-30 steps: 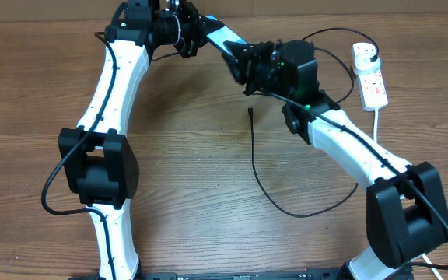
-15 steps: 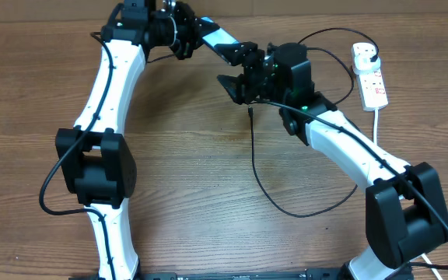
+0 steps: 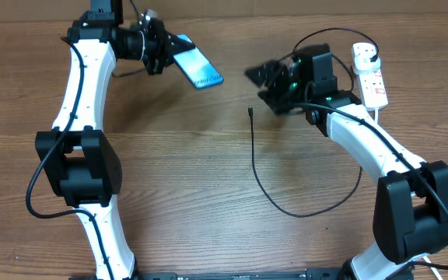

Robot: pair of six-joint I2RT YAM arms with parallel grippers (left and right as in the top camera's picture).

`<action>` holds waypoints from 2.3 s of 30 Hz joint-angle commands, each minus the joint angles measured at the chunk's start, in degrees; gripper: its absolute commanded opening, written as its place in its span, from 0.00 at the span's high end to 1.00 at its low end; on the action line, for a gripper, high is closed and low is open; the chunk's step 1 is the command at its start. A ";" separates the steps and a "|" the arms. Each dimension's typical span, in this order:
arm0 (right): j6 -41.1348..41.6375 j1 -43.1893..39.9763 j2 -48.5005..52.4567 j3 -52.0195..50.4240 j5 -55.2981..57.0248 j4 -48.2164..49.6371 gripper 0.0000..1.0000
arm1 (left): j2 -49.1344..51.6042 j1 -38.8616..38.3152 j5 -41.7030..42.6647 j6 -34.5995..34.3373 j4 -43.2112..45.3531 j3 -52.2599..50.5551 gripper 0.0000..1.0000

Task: Plug charger to phone and switch on socket
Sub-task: 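Lower the right gripper to the cable's USB-C end and grasp it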

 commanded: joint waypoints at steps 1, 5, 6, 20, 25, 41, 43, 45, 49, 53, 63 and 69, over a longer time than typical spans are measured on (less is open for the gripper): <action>-15.50 0.50 -0.90 0.83 6.36 -5.38 0.35 | -0.31 -0.22 9.94 15.32 -7.37 0.81 0.96; -20.85 1.77 -0.83 2.45 12.59 -14.10 0.36 | -0.31 -0.22 9.81 20.79 -16.92 0.81 0.96; -21.75 2.12 -0.79 3.41 14.01 -16.13 0.36 | -0.31 -0.20 9.86 21.09 -17.99 0.81 0.96; -33.18 5.70 9.60 19.67 21.90 -33.48 0.49 | -0.31 7.93 9.44 26.86 -19.91 0.81 0.96; -34.71 7.13 13.70 19.67 22.49 -31.50 0.53 | -0.31 9.09 9.05 26.86 -21.27 0.81 0.96; -38.14 8.87 17.64 19.17 25.42 -24.41 0.73 | -0.31 8.11 4.31 26.82 -32.92 0.81 0.96; -38.14 8.87 18.08 19.17 25.42 -23.93 0.76 | -0.31 8.11 4.70 26.80 -32.92 0.81 0.96; -38.34 8.87 18.75 19.17 25.42 -23.56 0.78 | -0.31 8.11 4.44 26.80 -32.89 0.81 0.96; -39.21 8.87 20.50 19.17 25.42 -23.12 0.78 | -0.31 8.11 4.22 26.82 -32.87 0.81 0.96; -39.23 8.87 21.75 19.17 25.42 -22.93 0.78 | -0.31 8.13 3.96 26.82 -32.85 0.81 0.96; -39.43 8.87 24.28 19.17 25.44 -22.53 0.78 | -0.31 8.13 3.82 26.84 -32.87 0.81 0.96; -39.60 8.87 24.98 19.17 26.34 -25.83 0.78 | -0.31 8.13 3.80 26.86 -32.87 0.81 0.96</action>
